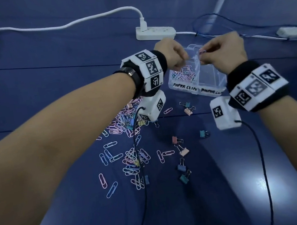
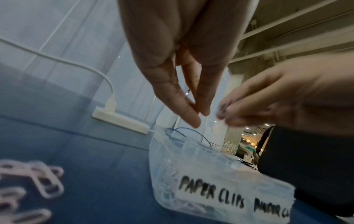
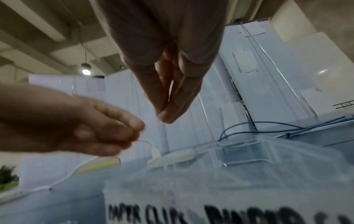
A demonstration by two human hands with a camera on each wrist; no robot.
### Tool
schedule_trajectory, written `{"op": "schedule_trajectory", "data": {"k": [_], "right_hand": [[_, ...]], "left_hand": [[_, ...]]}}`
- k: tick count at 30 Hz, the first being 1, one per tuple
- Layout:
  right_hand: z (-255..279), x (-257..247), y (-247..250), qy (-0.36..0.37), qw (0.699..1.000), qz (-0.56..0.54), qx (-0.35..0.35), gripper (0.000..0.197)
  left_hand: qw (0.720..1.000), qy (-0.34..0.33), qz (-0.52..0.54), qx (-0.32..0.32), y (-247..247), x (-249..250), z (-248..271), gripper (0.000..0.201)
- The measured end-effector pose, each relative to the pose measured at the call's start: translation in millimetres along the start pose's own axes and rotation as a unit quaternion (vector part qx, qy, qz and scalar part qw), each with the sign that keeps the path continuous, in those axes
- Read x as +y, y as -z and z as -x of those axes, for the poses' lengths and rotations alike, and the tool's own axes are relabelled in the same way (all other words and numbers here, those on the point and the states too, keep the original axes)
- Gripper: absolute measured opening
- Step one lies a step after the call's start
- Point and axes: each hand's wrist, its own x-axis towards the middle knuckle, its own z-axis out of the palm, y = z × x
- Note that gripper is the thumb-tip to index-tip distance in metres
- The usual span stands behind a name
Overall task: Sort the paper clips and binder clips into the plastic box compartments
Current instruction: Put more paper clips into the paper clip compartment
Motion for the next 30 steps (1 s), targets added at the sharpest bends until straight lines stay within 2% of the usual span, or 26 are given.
{"op": "schedule_trajectory", "data": {"k": [3, 7, 11, 13, 16, 18, 21, 23, 25, 27, 29, 30], "right_hand": [[-7, 1, -19, 0.014, 0.994, 0.106, -0.018, 0.018], [-5, 1, -34, 0.014, 0.981, 0.176, -0.079, 0.023], [-4, 3, -39, 0.014, 0.977, 0.188, -0.099, 0.022], [-4, 3, -41, 0.029, 0.976, 0.193, -0.096, 0.021], [-7, 8, -41, 0.044, 0.980, 0.177, -0.078, 0.015], [-9, 9, -38, 0.045, 0.985, 0.152, -0.062, 0.013], [7, -7, -35, 0.081, 0.987, 0.129, -0.054, 0.012], [37, -26, -35, 0.129, 0.978, 0.124, -0.107, 0.013], [74, -45, -36, 0.148, 0.952, 0.115, -0.242, 0.022], [110, -56, -39, 0.127, 0.896, 0.165, -0.392, 0.044], [134, -56, -46, 0.135, 0.840, 0.239, -0.468, 0.066], [142, -55, -51, 0.143, 0.826, 0.252, -0.484, 0.074]], "left_hand": [[0.997, -0.023, -0.071, 0.001, 20, 4, 19, 0.017], [0.965, -0.037, -0.250, -0.069, 61, -6, 74, 0.020], [0.926, 0.040, -0.358, -0.115, 85, -23, 143, 0.029], [0.913, 0.079, -0.372, -0.147, 87, -32, 173, 0.032], [0.899, 0.100, -0.373, -0.207, 82, -45, 208, 0.037], [0.883, 0.107, -0.388, -0.241, 72, -53, 224, 0.050], [0.857, 0.090, -0.436, -0.261, 55, -63, 239, 0.082], [0.856, 0.085, -0.441, -0.256, 47, -68, 241, 0.093], [0.861, 0.091, -0.433, -0.251, 43, -71, 238, 0.094], [0.869, 0.100, -0.419, -0.244, 40, -71, 232, 0.086], [0.880, 0.103, -0.400, -0.236, 38, -70, 222, 0.075], [0.887, 0.102, -0.387, -0.231, 36, -69, 217, 0.070]]}}
